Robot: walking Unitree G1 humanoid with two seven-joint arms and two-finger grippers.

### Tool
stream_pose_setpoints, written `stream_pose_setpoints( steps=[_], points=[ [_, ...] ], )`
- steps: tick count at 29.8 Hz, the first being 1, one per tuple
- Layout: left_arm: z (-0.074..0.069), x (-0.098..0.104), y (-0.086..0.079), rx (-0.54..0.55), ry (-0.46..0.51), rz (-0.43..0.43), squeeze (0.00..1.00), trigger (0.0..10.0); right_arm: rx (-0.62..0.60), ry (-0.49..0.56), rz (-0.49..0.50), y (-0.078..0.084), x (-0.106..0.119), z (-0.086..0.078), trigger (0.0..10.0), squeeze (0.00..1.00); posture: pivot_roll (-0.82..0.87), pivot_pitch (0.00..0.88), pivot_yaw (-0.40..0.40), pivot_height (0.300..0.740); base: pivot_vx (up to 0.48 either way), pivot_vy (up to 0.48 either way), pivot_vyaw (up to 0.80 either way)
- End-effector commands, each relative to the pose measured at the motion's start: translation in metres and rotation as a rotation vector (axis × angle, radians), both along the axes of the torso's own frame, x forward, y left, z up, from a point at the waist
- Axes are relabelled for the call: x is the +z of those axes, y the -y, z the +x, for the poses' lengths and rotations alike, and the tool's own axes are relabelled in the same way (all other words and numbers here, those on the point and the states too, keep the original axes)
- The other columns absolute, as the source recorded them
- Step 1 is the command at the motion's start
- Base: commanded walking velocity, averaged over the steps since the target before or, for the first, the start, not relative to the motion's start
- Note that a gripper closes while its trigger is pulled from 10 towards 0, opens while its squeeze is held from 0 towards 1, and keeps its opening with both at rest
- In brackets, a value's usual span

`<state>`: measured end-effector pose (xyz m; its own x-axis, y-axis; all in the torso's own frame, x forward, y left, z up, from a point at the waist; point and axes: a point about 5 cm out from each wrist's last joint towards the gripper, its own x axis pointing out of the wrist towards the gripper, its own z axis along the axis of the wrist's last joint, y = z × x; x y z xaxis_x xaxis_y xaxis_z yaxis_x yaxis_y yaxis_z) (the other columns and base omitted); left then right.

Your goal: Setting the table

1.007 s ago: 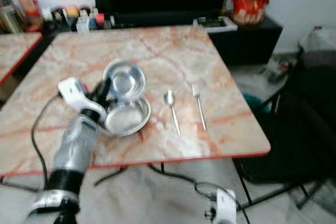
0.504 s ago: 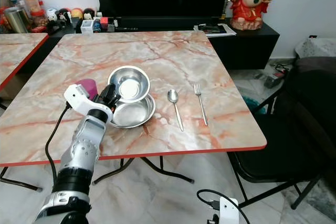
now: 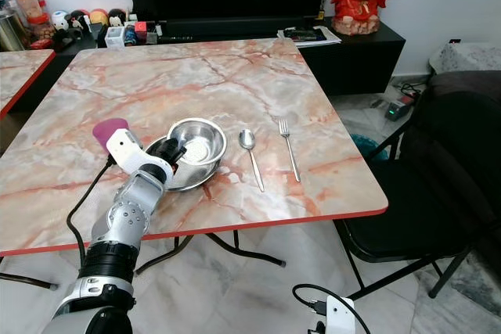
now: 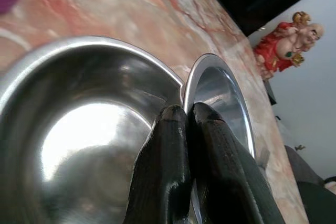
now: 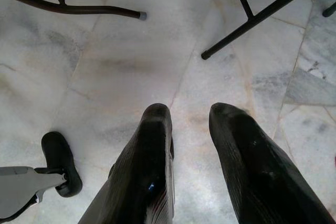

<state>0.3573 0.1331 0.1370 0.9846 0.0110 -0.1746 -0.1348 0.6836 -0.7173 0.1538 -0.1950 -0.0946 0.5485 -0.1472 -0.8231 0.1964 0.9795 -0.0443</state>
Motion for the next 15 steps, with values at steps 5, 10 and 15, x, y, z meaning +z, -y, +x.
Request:
stream_pose_setpoints(
  steps=[5, 10, 15],
  points=[
    [-0.003, 0.006, -0.01, 0.05, 0.002, -0.021, 0.0, 10.0, -0.012, -0.002, 0.007, -0.002, -0.001, -0.001, 10.0, 0.0, 0.0, 0.0, 0.031, 0.732, 0.0, 0.0, 0.0],
    [-0.009, 0.0, -0.019, 0.072, -0.042, -0.01, 0.0, 10.0, -0.007, -0.003, 0.006, -0.002, 0.0, 0.0, 10.0, 0.0, 0.0, 0.0, 0.03, 0.732, 0.0, 0.0, 0.0],
    [-0.009, -0.005, -0.015, 0.049, -0.081, 0.009, 0.0, 10.0, -0.007, -0.003, 0.007, -0.002, 0.0, 0.0, 10.0, 0.0, 0.0, 0.0, 0.028, 0.732, 0.0, 0.0, 0.0]
  ],
)
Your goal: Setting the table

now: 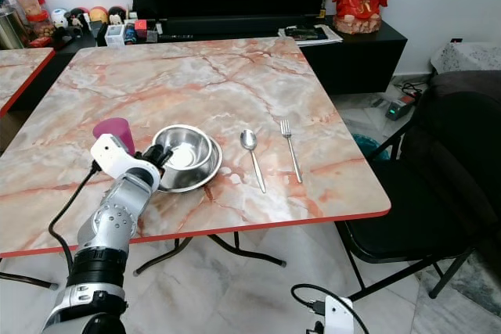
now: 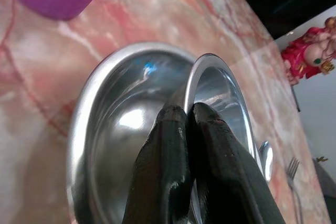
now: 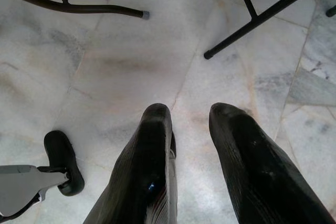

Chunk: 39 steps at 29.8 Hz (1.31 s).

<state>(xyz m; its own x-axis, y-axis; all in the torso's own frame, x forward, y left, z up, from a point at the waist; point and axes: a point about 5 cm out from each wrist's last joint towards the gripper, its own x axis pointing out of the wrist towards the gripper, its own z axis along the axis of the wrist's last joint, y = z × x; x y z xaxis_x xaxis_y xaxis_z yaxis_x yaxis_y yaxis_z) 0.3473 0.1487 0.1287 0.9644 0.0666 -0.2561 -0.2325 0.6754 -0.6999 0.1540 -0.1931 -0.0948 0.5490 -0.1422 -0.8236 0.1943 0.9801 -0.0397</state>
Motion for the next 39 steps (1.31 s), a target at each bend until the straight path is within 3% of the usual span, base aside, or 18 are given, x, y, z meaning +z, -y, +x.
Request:
stream_pose_setpoints(
  steps=[1, 8, 9, 15, 16, 24, 26, 27, 28, 29, 39],
  points=[
    [0.001, 0.002, 0.002, -0.013, -0.011, 0.015, 0.0, 10.0, -0.009, -0.003, 0.002, 0.0, 0.0, 0.0, 10.0, 0.0, 0.0, 0.0, 0.027, 0.732, 0.0, 0.0, 0.0],
    [0.0, -0.001, 0.005, -0.021, -0.036, 0.018, 0.01, 10.0, -0.01, -0.004, 0.001, 0.001, 0.0, 0.0, 10.0, 0.0, 0.0, 0.0, 0.028, 0.732, 0.0, 0.0, 0.0],
    [0.0, 0.0, 0.005, -0.022, -0.037, 0.018, 1.0, 10.0, -0.01, -0.004, 0.002, 0.001, 0.0, 0.0, 10.0, 0.0, 0.0, 0.0, 0.027, 0.732, 0.0, 0.0, 0.0],
    [0.0, 0.0, 0.004, -0.019, -0.042, 0.031, 1.0, 10.0, -0.009, -0.004, 0.003, 0.0, 0.0, 0.0, 10.0, 0.0, 0.0, 0.0, 0.027, 0.732, 0.0, 0.0, 0.0],
    [0.0, 0.0, 0.003, -0.016, -0.047, 0.036, 0.0, 10.0, -0.008, -0.004, 0.004, 0.0, 0.0, 0.0, 10.0, 0.0, 0.0, 0.0, 0.028, 0.732, 0.0, 0.0, 0.0],
    [0.003, 0.007, 0.0, -0.02, -0.035, 0.06, 0.0, 10.0, -0.009, -0.004, 0.005, 0.0, 0.0, 0.0, 10.0, 0.0, 0.0, 0.0, 0.029, 0.732, 0.0, 0.0, 0.0],
    [0.006, 0.019, 0.0, -0.046, 0.011, 0.141, 0.0, 10.0, -0.009, -0.004, 0.005, 0.0, 0.0, 0.001, 10.0, 0.0, 0.0, 0.0, 0.029, 0.732, 0.0, 0.0, 0.0],
    [0.009, 0.032, 0.0, -0.079, 0.058, 0.256, 0.0, 10.0, -0.007, -0.004, 0.006, 0.0, 0.0, 0.001, 10.0, 0.0, 0.0, 0.0, 0.029, 0.732, 0.0, 0.0, 0.0],
    [0.009, 0.032, 0.0, -0.079, 0.058, 0.256, 0.0, 10.0, -0.007, -0.004, 0.006, 0.0, 0.0, 0.001, 10.0, 0.0, 0.0, 0.0, 0.029, 0.732, 0.0, 0.0, 0.0],
    [0.011, 0.039, 0.0, -0.094, 0.08, 0.323, 0.0, 10.0, -0.007, -0.004, 0.006, -0.001, 0.0, 0.001, 10.0, 0.0, 0.0, 0.0, 0.029, 0.732, 0.0, 0.0, 0.0],
    [0.011, 0.055, 0.006, -0.171, 0.124, 0.51, 0.0, 10.0, -0.007, -0.004, 0.008, -0.001, 0.0, 0.001, 10.0, 0.0, 0.0, 0.0, 0.027, 0.732, 0.0, 0.0, 0.0]
  ],
)
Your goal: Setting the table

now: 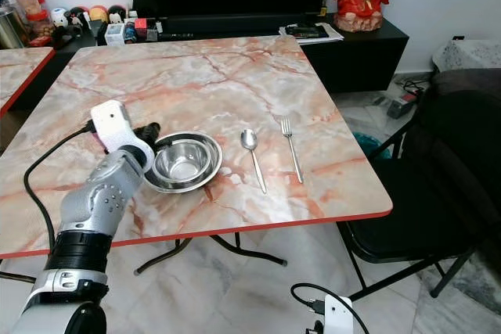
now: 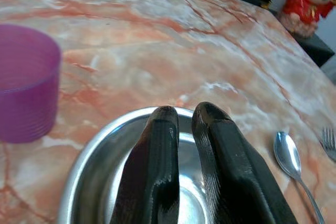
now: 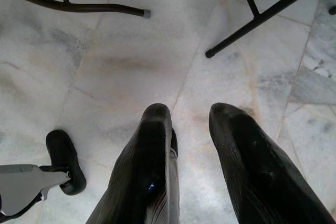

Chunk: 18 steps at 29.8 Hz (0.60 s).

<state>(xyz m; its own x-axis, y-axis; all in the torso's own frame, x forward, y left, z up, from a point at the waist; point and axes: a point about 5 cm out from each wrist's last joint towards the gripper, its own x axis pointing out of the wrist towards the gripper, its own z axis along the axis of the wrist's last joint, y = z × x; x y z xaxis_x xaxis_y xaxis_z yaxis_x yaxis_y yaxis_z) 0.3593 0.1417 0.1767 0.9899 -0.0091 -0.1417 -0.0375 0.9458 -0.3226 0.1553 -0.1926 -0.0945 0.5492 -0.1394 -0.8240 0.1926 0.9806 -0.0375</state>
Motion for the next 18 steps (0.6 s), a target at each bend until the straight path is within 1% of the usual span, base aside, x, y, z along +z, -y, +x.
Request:
stream_pose_setpoints(
  steps=[1, 3, 5, 6, 8, 9, 10, 11, 13, 15, 17, 18],
  points=[
    [-0.002, 0.009, 0.0, -0.014, 0.038, 0.048, 0.0, 10.0, -0.008, -0.004, 0.006, -0.001, 0.0, 0.0, 10.0, 0.0, 0.0, 0.0, 0.027, 0.732, 0.0, 0.0, 0.0],
    [-0.002, 0.014, 0.003, -0.038, 0.078, 0.056, 0.0, 10.0, -0.007, -0.004, 0.005, -0.001, 0.0, 0.0, 10.0, 0.0, 0.01, 0.0, 0.025, 0.732, 0.0, 0.0, 0.0],
    [-0.003, 0.022, 0.003, -0.053, 0.149, 0.044, 0.0, 10.0, -0.006, -0.003, 0.005, -0.001, 0.0, 0.001, 10.0, 0.0, 0.01, 0.0, 0.024, 0.732, 0.0, 0.0, 0.0],
    [-0.004, 0.028, -0.001, -0.04, 0.215, 0.093, 0.0, 10.0, -0.006, 0.001, 0.005, -0.001, 0.0, 0.001, 10.0, 0.0, 0.0, 0.0, 0.025, 0.732, 0.0, 0.0, 0.0],
    [-0.006, 0.033, -0.008, -0.014, 0.291, 0.218, 0.0, 10.0, -0.011, 0.011, 0.003, 0.0, 0.001, 0.003, 10.0, 0.0, 0.0, 0.0, 0.025, 0.732, 0.0, 0.0, 0.0],
    [-0.008, 0.034, -0.014, 0.012, 0.332, 0.298, 0.0, 10.0, -0.014, 0.019, 0.002, 0.0, 0.002, 0.005, 10.0, 0.0, 0.0, 0.0, 0.025, 0.732, 0.0, 0.0, 0.0],
    [-0.008, 0.035, -0.017, 0.025, 0.346, 0.324, 0.0, 10.0, -0.014, 0.022, 0.001, 0.0, 0.002, 0.005, 10.0, 0.0, 0.0, 0.0, 0.025, 0.732, 0.0, 0.0, 0.0],
    [-0.01, 0.032, -0.029, 0.082, 0.361, 0.36, 0.0, 10.0, -0.015, 0.03, 0.001, 0.001, 0.003, 0.007, 10.0, 0.0, 0.0, 0.0, 0.023, 0.732, 0.0, 0.0, 0.0],
    [-0.011, 0.03, -0.033, 0.1, 0.361, 0.367, 0.0, 10.0, -0.016, 0.032, 0.001, 0.001, 0.004, 0.008, 10.0, 0.0, 0.0, 0.0, 0.023, 0.732, 0.0, 0.0, 0.0],
    [-0.011, 0.03, -0.033, 0.099, 0.362, 0.367, 0.0, 10.0, -0.016, 0.032, 0.001, 0.001, 0.004, 0.008, 10.0, 0.0, 0.0, 0.0, 0.023, 0.732, 0.0, 0.0, 0.0],
    [-0.016, 0.022, -0.044, 0.113, 0.394, 0.403, 0.0, 10.0, -0.011, 0.044, -0.004, 0.002, 0.005, 0.011, 10.0, 0.0, 0.01, 0.0, 0.015, 0.732, 0.0, 0.0, 0.0],
    [-0.02, 0.014, -0.048, 0.106, 0.413, 0.407, 0.0, 10.0, -0.007, 0.052, -0.007, 0.003, 0.006, 0.013, 10.0, 0.0, 0.0, 0.0, 0.012, 0.732, 0.0, 0.0, 0.0]
  ],
)
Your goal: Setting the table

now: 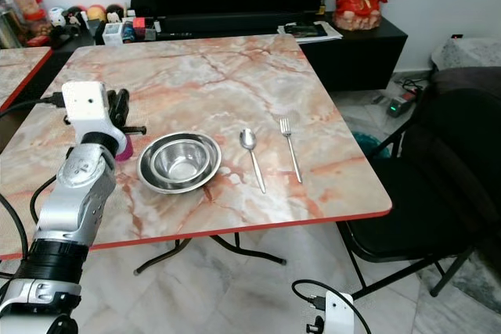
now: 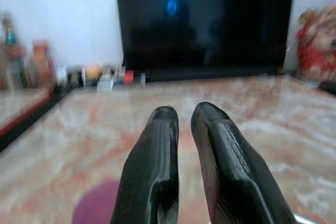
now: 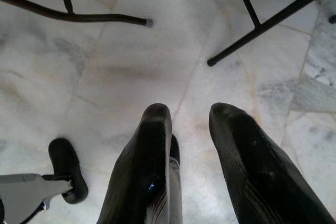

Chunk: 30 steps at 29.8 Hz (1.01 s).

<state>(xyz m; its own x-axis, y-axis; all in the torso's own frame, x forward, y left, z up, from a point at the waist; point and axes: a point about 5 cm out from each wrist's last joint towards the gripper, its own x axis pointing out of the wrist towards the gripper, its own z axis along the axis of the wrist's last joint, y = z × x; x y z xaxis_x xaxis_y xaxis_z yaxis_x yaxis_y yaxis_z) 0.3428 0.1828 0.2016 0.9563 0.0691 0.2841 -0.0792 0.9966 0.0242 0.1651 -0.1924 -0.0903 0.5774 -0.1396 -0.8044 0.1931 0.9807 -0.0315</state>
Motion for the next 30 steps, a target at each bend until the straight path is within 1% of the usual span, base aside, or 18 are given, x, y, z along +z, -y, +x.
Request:
stream_pose_setpoints(
  steps=[1, 6, 7, 8, 11, 13, 22, 24, 26, 30],
  points=[
    [-0.008, -0.019, -0.007, 0.005, 0.007, 0.024, 0.0, 10.0, -0.001, 0.022, -0.008, 0.003, 0.003, 0.005, 10.0, 0.0, 0.0, 0.0, 0.012, 0.732, 0.0, 0.0, 0.0],
    [-0.014, -0.037, -0.002, 0.009, 0.002, -0.011, 0.0, 10.0, 0.009, 0.032, -0.012, 0.004, 0.004, 0.008, 10.0, 0.0, -0.01, 0.0, 0.01, 0.732, 0.0, 0.0, 0.0],
    [-0.016, -0.042, 0.004, 0.005, -0.006, -0.014, 0.0, 10.0, 0.018, 0.036, -0.014, 0.004, 0.005, 0.009, 10.0, 0.0, 0.0, 0.0, 0.005, 0.732, 0.0, 0.0, 0.0],
    [-0.016, -0.043, 0.005, 0.004, -0.009, -0.012, 0.0, 10.0, 0.021, 0.036, -0.014, 0.004, 0.005, 0.01, 10.0, 0.0, 0.0, 0.0, 0.005, 0.732, 0.0, 0.0, 0.0],
    [-0.015, -0.041, 0.01, -0.007, 0.006, -0.023, 0.0, 10.0, 0.025, 0.036, -0.016, 0.005, 0.005, 0.01, 10.0, 0.0, 0.0, 0.0, 0.003, 0.732, 0.0, 0.0, 0.0],
    [-0.01, -0.036, 0.014, -0.024, 0.038, -0.03, 0.0, 10.0, 0.029, 0.044, -0.015, 0.004, 0.007, 0.013, 10.0, 0.0, 0.0, 0.0, 0.002, 0.732, 0.0, 0.0, 0.0],
    [-0.008, -0.034, 0.013, -0.029, 0.058, -0.046, 0.0, 10.0, 0.026, 0.051, -0.014, 0.003, 0.007, 0.014, 10.0, 0.0, -0.01, 0.0, 0.015, 0.732, 0.0, 0.0, 0.0],
    [-0.005, -0.033, 0.014, -0.032, 0.061, -0.045, 0.0, 10.0, 0.034, 0.059, -0.021, 0.004, 0.008, 0.016, 10.0, 0.0, 0.0, 0.0, 0.014, 0.732, 0.0, 0.0, 0.0],
    [-0.003, -0.031, 0.014, -0.032, 0.065, -0.048, 0.0, 10.0, 0.034, 0.068, -0.022, 0.003, 0.009, 0.017, 10.0, 0.0, -0.01, 0.0, 0.016, 0.732, 0.0, 0.251, 0.52],
    [-0.004, -0.028, 0.016, -0.033, 0.082, -0.061, 0.0, 10.0, 0.027, 0.07, -0.013, 0.002, 0.009, 0.017, 10.0, 0.0, -0.01, 0.0, 0.018, 0.732, 0.0, 0.265, 0.76]
  ],
)
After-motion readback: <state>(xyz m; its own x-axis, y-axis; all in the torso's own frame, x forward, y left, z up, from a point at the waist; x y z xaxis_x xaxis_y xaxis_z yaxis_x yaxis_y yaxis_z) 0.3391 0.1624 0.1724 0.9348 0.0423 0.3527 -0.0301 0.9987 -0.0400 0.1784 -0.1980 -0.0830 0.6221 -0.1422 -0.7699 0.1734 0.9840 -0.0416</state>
